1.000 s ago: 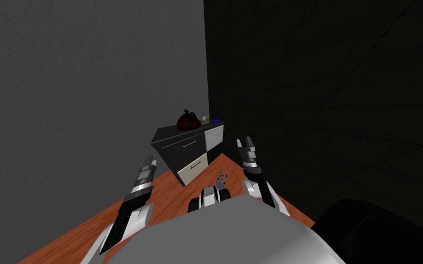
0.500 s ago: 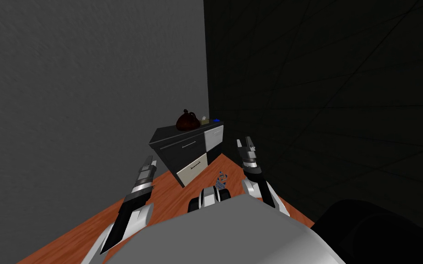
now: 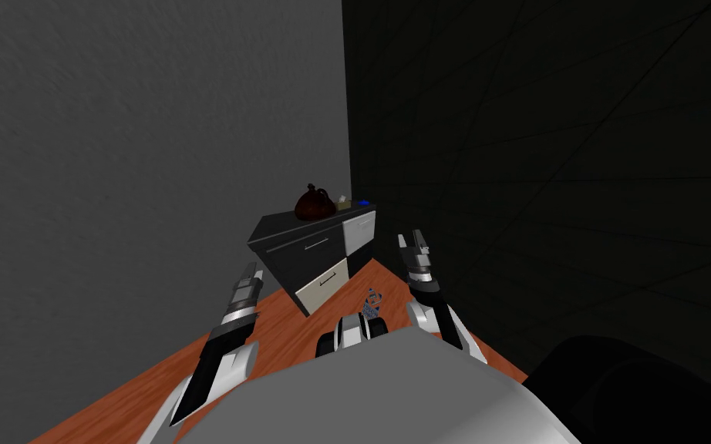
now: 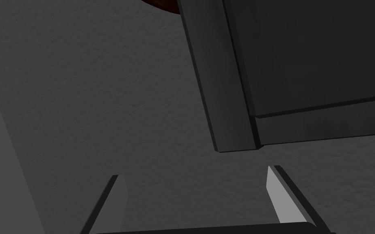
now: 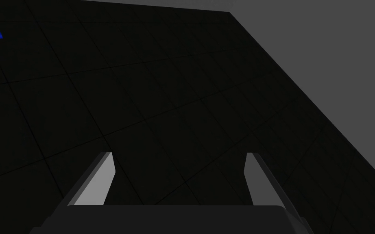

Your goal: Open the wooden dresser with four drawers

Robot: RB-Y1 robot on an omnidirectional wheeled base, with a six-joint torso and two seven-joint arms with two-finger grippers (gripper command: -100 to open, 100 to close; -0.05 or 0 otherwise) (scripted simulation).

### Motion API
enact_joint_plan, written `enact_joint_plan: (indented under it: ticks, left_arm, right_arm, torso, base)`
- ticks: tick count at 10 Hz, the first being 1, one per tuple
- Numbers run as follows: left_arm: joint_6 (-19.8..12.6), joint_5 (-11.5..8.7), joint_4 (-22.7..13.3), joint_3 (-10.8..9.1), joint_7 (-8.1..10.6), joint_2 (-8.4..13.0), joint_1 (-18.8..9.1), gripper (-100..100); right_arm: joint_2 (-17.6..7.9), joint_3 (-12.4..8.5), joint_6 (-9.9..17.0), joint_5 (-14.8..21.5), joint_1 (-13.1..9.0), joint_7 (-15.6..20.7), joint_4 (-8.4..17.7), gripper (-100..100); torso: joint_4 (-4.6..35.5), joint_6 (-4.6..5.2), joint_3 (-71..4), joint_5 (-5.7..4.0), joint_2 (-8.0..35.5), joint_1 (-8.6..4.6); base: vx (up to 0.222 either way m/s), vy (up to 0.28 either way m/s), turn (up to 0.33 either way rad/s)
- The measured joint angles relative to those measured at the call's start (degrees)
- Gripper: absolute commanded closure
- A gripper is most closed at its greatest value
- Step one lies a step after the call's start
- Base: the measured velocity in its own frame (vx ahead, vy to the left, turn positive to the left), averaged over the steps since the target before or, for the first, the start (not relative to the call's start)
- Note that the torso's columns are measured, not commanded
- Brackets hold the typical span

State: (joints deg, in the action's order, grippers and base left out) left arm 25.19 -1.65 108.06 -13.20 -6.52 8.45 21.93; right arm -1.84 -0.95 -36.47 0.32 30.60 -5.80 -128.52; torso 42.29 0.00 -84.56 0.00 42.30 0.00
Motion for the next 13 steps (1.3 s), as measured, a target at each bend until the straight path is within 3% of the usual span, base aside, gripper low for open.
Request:
enact_joint_plan:
  ticks: [13]
  left_arm:
    - [-1.0, -0.5, -0.9, -0.64, 0.06, -1.0, -0.5, -100]
  right_arm:
    - [0.0, 0.0, 0.0, 0.0, 0.0, 0.0, 0.0, 0]
  torso:
    - [0.0, 0.01, -0.1, -0.02, -0.2, -0.09]
  base:
    - [0.025, -0.029, 0.013]
